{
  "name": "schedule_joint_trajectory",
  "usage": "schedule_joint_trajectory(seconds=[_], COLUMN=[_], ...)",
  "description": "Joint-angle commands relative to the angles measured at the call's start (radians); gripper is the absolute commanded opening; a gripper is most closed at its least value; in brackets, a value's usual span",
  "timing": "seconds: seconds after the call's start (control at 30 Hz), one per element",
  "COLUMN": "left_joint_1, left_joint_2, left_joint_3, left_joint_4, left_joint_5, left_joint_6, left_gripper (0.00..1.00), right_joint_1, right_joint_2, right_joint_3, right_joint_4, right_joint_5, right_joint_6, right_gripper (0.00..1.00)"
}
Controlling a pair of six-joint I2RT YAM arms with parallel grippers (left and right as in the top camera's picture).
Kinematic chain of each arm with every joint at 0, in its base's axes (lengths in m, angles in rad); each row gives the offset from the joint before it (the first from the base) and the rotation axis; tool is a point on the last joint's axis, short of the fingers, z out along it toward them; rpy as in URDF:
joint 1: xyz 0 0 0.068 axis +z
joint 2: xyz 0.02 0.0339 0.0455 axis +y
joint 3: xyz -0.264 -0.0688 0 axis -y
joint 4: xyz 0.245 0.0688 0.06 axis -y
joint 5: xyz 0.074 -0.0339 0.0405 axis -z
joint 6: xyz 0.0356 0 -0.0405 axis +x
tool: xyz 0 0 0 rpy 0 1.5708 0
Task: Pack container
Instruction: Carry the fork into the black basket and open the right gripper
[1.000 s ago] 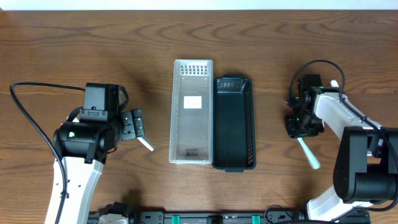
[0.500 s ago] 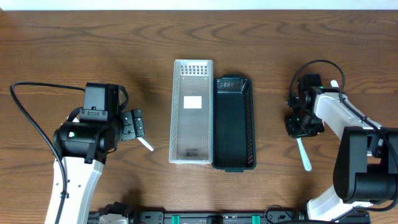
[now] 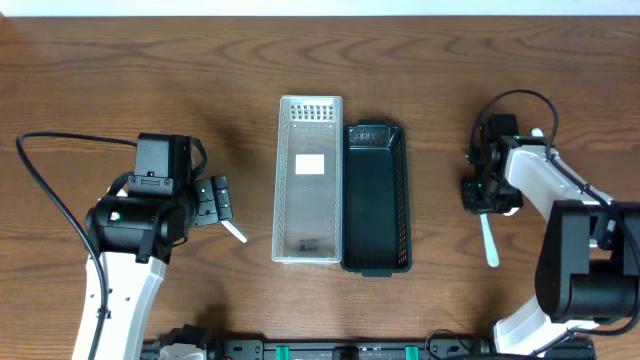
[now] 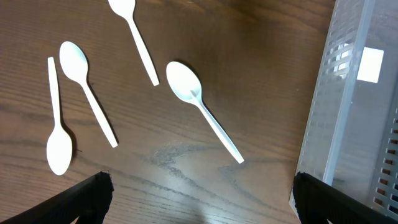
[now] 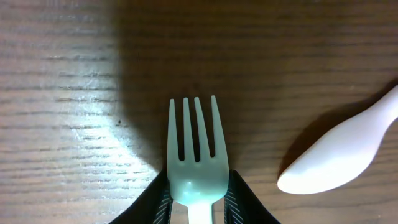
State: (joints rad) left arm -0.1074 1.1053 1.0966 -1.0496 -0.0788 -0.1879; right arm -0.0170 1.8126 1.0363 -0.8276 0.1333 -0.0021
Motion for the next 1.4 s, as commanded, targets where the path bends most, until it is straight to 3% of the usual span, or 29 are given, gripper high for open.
schedule_joint_trajectory(seconds=[0.0,0.23,0.5,0.8,1.03,1.1,1.2,1.37], left_joint_1=[0.000,0.000,0.000,0.000,0.000,0.000,0.000,0.000], left_joint_2=[0.007,0.007,0.007,0.007,0.007,0.007,0.007,0.007], left_joint_3=[0.009,0.009,0.009,0.009,0.009,0.009,0.009,0.009], left_joint_4=[-0.004,-0.004,-0.004,-0.004,-0.004,-0.004,-0.004,-0.004], left_joint_5=[-0.012,-0.012,-0.012,-0.012,-0.012,-0.012,-0.012,-0.012], left_joint_6=[-0.016,-0.016,-0.016,-0.016,-0.016,-0.016,-0.016,-0.016], left_gripper=[0.95,0.95,0.95,0.95,0.95,0.95,0.95,0.95], right_joint_1=[0.026,0.150,0.389,0.550,0.579,0.580,0.580,0.566], right_joint_2=[0.004,-0.137,-0.238,-0.066,0.102,0.121,0.114,0.091], right_joint_3=[0.089,0.319,0.436,0.433,0.433,0.433,0.434,0.454], right_joint_4=[-0.046,-0.153,-0.128,-0.130,-0.134,-0.133,-0.130,-0.137], right_joint_5=[0.016,-0.057,-0.093,-0.059,-0.079,-0.080,-0.079,-0.077], right_joint_6=[0.075,0.187,0.432,0.575,0.574,0.574,0.573,0.530], right_gripper=[0.01,0.01,0.04,0.01,0.03,0.12,0.39,0.44])
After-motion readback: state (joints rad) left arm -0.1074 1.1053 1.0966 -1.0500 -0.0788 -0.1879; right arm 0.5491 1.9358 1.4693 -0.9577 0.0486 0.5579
